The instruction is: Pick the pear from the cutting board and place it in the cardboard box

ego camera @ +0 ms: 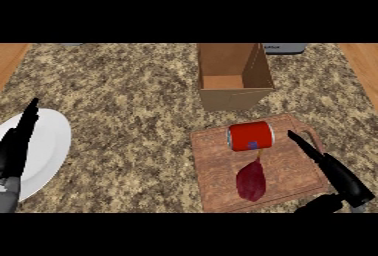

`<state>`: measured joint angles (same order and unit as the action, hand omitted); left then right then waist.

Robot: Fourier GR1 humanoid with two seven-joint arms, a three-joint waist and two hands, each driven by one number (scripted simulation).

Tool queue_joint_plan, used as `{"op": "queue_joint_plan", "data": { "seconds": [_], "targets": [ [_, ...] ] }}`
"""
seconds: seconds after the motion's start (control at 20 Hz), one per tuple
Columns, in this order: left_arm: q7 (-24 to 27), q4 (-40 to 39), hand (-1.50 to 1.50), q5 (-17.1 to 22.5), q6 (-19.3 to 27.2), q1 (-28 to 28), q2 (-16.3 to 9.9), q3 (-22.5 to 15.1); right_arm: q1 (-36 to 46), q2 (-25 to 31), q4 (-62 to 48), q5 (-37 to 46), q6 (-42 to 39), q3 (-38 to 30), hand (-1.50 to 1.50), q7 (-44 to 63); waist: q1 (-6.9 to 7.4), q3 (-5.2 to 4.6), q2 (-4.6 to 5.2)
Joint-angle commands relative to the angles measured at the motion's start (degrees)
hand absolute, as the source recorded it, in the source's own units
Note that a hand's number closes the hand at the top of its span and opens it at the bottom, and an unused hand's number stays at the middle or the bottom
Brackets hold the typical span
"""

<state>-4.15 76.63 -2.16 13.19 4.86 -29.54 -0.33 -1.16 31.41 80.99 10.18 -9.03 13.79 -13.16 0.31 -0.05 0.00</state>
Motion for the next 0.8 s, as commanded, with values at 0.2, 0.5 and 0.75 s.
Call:
{"op": "queue_joint_plan", "data": {
  "seconds": [0.2, 0.5, 0.75],
  "targets": [
    [0.6, -2.5, 0.00, -1.8, -1.7, 2.2, 2.0, 3.0, 5.5, -3.1, 1.3, 4.7, -6.3, 1.1, -1.50, 11.8, -0.30, 0.04, -0.01],
    [1.3, -1.9, 0.00, -5.7, -2.4, 0.8, 3.6, 4.6, 4.8, -4.8, 3.1, 8.2, -9.7, -1.2, -1.50, 12.6, -0.36, 0.05, -0.04],
    [3.7, -0.6, 0.00, -5.8, -3.9, -2.2, 5.7, 6.7, 8.6, -9.1, 0.0, 10.1, -12.2, -2.6, -1.50, 13.5, -0.15, 0.06, -0.02]
  ]
}}
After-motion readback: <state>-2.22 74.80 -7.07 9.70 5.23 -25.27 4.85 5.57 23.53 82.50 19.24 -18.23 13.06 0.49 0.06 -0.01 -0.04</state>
